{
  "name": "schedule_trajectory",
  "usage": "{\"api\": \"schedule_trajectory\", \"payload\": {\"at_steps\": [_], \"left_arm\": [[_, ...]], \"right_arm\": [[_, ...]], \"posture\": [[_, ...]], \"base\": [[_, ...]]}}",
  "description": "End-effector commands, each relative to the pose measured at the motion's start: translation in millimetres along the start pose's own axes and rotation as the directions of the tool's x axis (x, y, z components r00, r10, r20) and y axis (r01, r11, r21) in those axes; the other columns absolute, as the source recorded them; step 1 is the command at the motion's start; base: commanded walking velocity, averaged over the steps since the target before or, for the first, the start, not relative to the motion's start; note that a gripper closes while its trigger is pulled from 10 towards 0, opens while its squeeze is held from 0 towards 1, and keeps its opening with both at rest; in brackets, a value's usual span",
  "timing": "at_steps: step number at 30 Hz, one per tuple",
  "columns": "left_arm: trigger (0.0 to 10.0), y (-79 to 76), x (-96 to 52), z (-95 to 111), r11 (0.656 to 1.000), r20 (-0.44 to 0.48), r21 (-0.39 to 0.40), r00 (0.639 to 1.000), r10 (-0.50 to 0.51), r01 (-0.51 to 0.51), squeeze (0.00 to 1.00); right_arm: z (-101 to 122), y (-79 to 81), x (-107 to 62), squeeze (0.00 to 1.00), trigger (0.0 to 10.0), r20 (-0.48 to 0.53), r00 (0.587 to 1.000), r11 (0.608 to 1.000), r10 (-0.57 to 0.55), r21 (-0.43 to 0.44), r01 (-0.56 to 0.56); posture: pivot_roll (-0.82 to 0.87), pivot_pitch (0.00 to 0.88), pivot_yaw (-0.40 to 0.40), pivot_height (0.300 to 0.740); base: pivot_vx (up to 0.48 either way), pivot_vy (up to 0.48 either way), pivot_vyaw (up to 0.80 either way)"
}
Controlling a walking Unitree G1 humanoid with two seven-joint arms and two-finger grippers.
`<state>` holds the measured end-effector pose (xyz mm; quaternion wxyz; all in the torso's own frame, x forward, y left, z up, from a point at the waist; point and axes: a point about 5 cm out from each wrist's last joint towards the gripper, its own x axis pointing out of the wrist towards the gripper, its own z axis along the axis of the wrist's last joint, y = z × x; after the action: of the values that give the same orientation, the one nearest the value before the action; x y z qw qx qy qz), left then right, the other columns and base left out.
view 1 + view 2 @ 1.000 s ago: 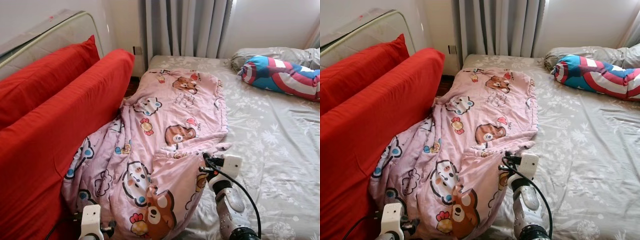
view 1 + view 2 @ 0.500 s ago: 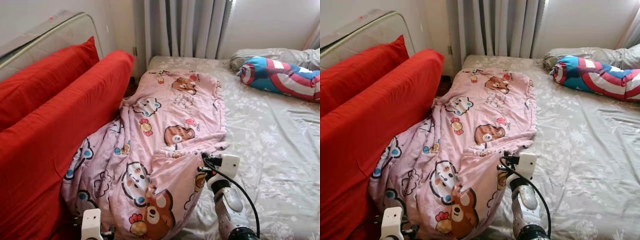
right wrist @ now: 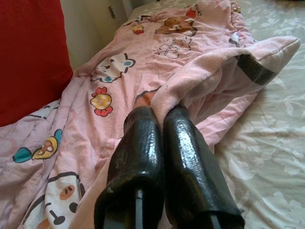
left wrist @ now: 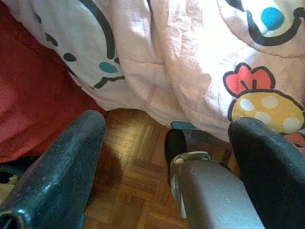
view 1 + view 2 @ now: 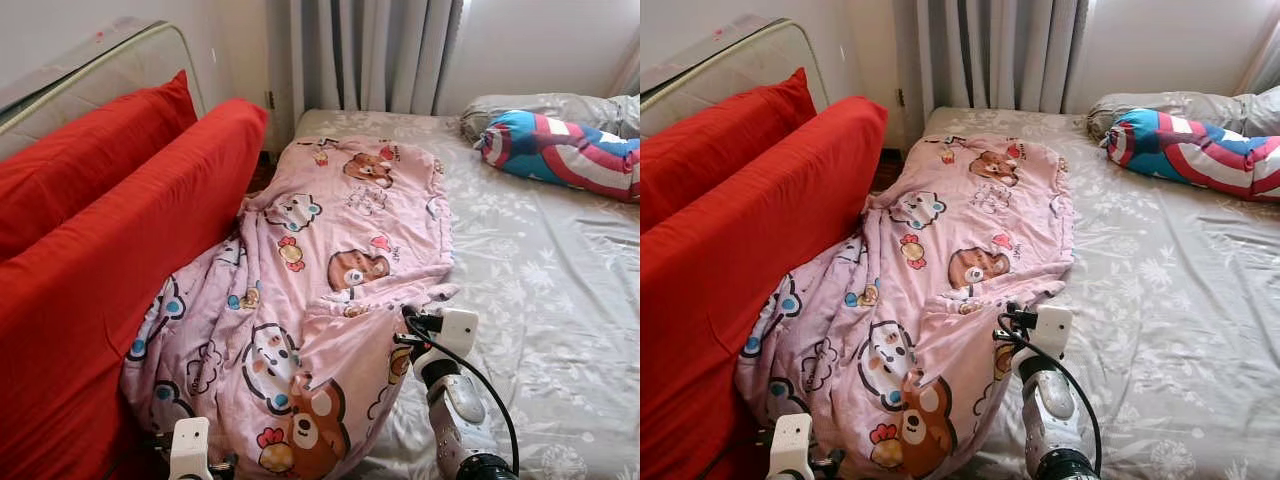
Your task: Clean up the room
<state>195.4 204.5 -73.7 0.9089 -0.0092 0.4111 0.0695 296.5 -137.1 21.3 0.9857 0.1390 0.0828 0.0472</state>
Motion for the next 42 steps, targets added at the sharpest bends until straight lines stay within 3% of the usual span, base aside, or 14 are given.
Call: {"api": "schedule_trajectory", "payload": {"at_steps": [1, 34, 42], "left_arm": [[10.0, 3.4, -1.5, -7.8, 1.000, -0.036, -0.002, 0.999, 0.013, -0.014, 0.00], [10.0, 4.4, -1.4, -6.8, 1.000, -0.032, 0.006, 0.999, 0.009, -0.009, 0.00], [10.0, 3.0, -1.3, -6.7, 1.000, -0.032, 0.006, 0.999, 0.003, -0.003, 0.00]], "right_arm": [[5.5, 2.9, 3.3, 0.00, 10.0, 0.022, 1.000, 1.000, 0.011, -0.013, -0.010], [4.4, 7.0, 3.7, 0.00, 10.0, 0.019, 1.000, 1.000, 0.017, -0.010, -0.017], [4.8, 5.9, 3.8, 0.00, 10.0, 0.019, 1.000, 1.000, 0.016, -0.014, -0.016]], "posture": [[0.02, 0.040, -0.012, 0.740], [0.03, 0.063, -0.005, 0.740], [0.03, 0.063, -0.008, 0.740]], "base": [[0.000, 0.000, 0.00], [0.000, 0.000, 0.00], [-0.251, 0.000, 0.00]]}}
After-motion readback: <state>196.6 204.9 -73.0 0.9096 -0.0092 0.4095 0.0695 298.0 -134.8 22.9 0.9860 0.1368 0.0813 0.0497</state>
